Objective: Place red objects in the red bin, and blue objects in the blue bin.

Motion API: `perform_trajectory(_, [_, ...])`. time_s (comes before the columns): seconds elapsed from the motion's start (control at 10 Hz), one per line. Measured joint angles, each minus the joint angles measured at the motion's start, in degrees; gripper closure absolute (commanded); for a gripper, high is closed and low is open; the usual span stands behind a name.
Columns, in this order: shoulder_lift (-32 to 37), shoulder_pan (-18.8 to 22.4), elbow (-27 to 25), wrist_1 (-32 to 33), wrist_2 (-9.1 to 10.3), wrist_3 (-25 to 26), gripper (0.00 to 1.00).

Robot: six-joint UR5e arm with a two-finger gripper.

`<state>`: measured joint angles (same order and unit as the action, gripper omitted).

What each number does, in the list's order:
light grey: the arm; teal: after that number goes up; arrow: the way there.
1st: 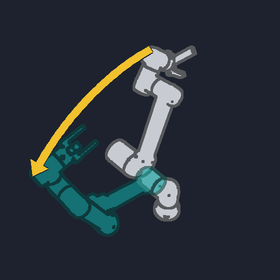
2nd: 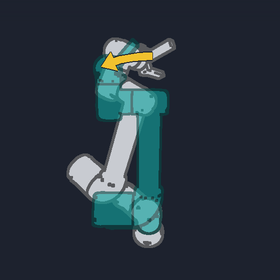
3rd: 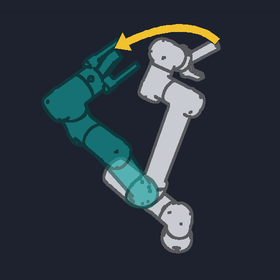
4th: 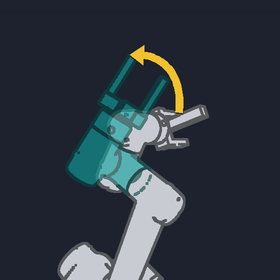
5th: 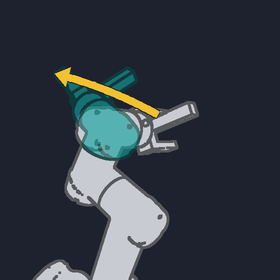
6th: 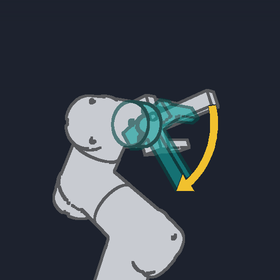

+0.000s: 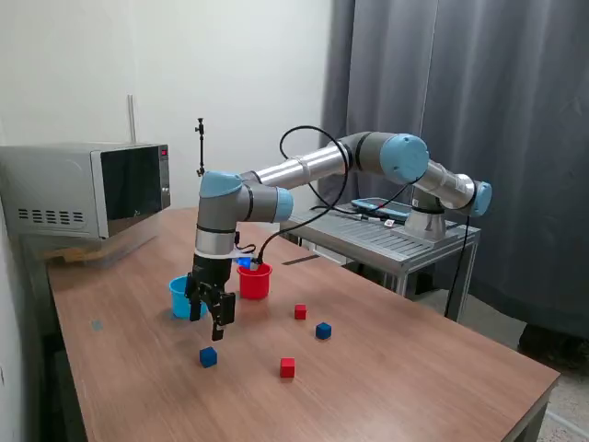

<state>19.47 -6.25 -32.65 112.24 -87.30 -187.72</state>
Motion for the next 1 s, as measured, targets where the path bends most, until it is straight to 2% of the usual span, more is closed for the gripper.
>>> perform_trajectory(1.0, [-0.9,1.0,1.2,1.7,0.33,0.6,0.0])
